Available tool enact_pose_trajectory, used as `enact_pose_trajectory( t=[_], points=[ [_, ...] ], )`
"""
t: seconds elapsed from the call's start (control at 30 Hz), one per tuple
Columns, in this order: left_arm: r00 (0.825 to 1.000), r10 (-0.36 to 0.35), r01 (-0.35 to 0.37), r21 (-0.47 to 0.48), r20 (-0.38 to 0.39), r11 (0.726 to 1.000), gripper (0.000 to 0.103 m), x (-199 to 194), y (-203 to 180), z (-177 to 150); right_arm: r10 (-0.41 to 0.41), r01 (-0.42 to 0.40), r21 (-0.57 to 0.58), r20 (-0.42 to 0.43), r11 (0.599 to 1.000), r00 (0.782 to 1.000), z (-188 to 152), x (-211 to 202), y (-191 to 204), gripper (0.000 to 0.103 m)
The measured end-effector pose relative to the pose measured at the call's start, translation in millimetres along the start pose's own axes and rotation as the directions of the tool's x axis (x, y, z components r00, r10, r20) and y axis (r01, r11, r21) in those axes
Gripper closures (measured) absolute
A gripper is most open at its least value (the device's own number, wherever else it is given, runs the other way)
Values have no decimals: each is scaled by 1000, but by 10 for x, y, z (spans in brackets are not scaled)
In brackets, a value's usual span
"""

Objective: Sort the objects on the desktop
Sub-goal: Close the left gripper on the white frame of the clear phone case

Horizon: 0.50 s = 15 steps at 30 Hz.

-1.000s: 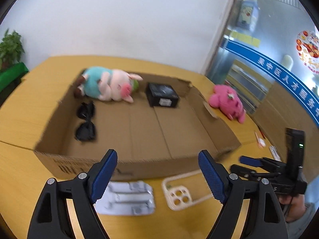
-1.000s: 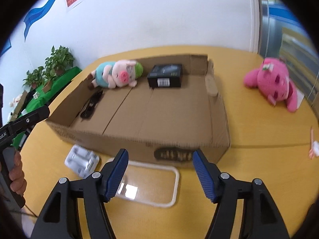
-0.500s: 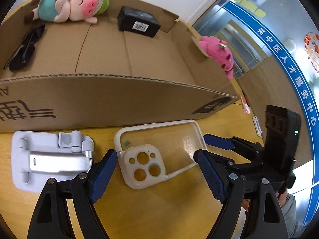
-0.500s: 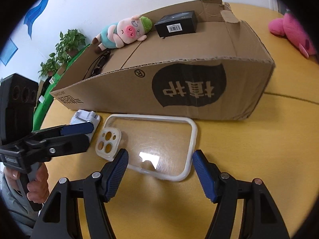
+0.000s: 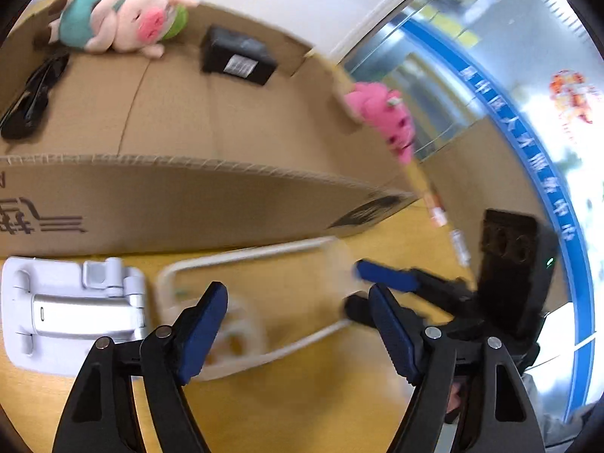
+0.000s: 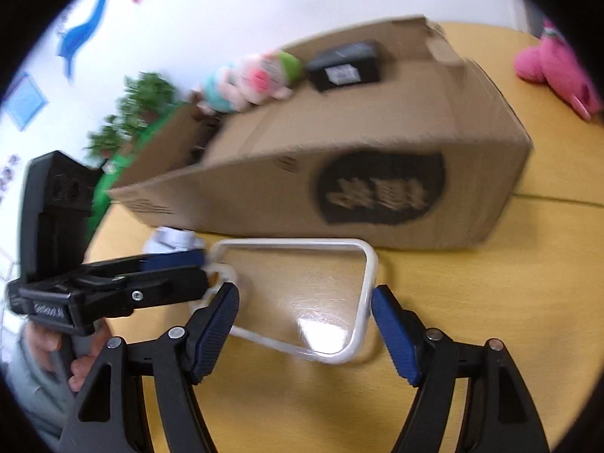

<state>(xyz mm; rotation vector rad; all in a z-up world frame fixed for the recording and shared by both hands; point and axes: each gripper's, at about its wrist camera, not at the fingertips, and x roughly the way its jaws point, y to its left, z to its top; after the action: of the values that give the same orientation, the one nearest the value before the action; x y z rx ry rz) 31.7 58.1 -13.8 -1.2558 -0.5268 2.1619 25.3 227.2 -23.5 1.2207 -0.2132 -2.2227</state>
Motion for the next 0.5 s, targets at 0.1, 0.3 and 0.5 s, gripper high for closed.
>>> enact_pose_trajectory(
  t=[0.1, 0.3, 0.5],
  points=[
    [999, 35, -35, 69, 8, 997, 23, -54, -144, 7, -12, 12, -84, -2, 996, 1000, 1, 6, 177, 33],
    [995, 82, -82, -11, -48, 997, 21, -94, 58, -50, -54, 54, -16, -1, 998, 999, -18, -51, 5, 33],
    [997, 62, -63, -38, -46, 997, 22, -79, 207, -107, -66, 66, 18, -28, 998, 997, -19, 12, -111, 32]
  ],
)
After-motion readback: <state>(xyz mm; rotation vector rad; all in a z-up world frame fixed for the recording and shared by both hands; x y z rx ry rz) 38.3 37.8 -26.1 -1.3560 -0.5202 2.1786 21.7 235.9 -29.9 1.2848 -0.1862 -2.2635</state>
